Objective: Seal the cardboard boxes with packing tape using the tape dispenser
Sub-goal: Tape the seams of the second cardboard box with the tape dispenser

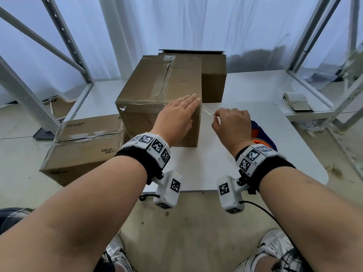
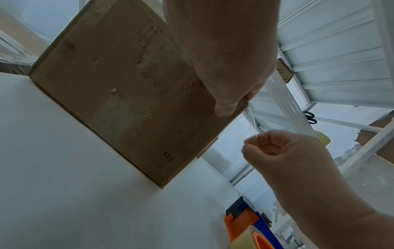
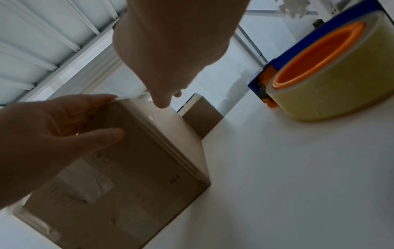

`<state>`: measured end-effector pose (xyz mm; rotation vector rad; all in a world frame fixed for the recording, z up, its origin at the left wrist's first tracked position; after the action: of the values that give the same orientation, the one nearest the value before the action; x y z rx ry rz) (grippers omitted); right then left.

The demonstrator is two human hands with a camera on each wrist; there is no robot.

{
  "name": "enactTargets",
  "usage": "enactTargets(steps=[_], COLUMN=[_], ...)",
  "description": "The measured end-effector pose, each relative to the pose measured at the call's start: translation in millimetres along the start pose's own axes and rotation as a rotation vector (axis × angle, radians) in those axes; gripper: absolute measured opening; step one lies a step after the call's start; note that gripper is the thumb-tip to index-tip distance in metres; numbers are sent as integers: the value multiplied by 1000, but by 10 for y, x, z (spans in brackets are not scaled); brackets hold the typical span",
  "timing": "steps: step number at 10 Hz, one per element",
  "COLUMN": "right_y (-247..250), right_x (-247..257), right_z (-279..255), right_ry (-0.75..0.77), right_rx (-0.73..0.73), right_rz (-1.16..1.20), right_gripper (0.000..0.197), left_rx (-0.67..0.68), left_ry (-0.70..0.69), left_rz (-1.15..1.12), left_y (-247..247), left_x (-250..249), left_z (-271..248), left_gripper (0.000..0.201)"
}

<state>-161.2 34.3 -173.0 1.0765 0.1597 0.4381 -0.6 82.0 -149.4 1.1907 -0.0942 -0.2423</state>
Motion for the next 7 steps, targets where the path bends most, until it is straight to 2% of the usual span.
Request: enactTargets(steps=[1, 2, 4, 7], right_y=[-52, -114, -140, -195], right_x=[50, 97, 36, 99], right_z=[-45, -143, -166, -234], right_ry=[127, 171, 47, -67], right_rx=[-1, 20, 153, 234], right_rz=[-127, -150, -82, 146], right_gripper=[18, 7, 28, 27], left_rx=[-16, -20, -14, -5], left_ry=[10, 8, 16, 9], left_rz=[2, -2, 3, 10], left_y=[-20, -22, -25, -11], left_x=[-4, -4, -18, -22], left_z=[-8, -17, -21, -11], left_gripper=[56, 56, 56, 56])
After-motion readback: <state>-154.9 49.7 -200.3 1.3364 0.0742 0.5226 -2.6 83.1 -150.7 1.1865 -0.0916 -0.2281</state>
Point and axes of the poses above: each hand's wrist, its own z-axis towards the middle knuckle, its own y-axis out of the back of the hand, x = y × z, the point moved 2 cm from there along z, towards the middle knuckle, and after that the axes turned 2 degrees about -z, right-handed, at the moved point
